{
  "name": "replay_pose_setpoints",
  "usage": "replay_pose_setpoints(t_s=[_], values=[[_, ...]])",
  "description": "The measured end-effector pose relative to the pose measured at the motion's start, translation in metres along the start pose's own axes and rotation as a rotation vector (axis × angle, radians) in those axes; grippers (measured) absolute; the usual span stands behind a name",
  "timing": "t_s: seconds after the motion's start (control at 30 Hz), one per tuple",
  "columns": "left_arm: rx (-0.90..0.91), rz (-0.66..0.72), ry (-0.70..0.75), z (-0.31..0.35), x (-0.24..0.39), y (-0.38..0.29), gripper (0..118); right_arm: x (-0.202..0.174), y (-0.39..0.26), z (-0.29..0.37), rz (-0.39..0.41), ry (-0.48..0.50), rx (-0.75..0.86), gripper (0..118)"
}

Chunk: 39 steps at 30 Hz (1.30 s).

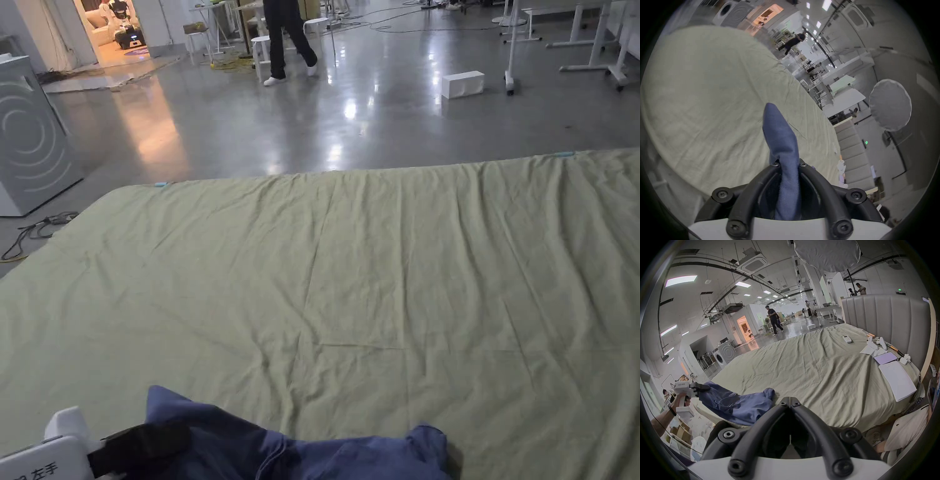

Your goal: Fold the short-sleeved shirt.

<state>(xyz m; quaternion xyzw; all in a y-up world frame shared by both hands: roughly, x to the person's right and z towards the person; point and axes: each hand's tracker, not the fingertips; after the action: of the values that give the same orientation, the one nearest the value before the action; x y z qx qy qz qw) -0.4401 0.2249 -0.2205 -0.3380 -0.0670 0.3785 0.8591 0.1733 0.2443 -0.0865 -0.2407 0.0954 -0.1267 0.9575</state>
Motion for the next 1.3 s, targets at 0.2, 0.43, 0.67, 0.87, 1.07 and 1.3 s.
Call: replay_pose_setpoints(t_s=[0.2, 0.43, 0.67, 0.87, 1.07, 1.3], values=[[-0.1, -0.188, -0.016, -0.083, 0.094, -0.064, 13, -0.004, -0.003, 0.013, 0.016, -0.012, 0.003, 0], [-0.367, -0.339, 0.076, -0.201, 0.135, -0.143, 32, 0.011, -0.014, 0.035, -0.027, -0.09, 0.011, 0], [-0.179, -0.328, -0.014, -0.154, 0.142, -0.117, 79, 0.024, -0.03, 0.033, -0.063, -0.109, -0.03, 0], [-0.22, -0.136, -0.049, -0.156, 0.119, -0.118, 41, 0.02, -0.031, 0.021, -0.052, -0.086, -0.062, 0], [-0.458, -0.103, -0.046, -0.229, 0.104, -0.19, 6, 0.004, -0.029, 0.022, -0.002, -0.081, -0.078, 0], [-0.299, -0.327, -0.147, -0.187, 0.13, -0.179, 1, -0.021, -0.016, -0.015, 0.195, 0.02, -0.185, 0]])
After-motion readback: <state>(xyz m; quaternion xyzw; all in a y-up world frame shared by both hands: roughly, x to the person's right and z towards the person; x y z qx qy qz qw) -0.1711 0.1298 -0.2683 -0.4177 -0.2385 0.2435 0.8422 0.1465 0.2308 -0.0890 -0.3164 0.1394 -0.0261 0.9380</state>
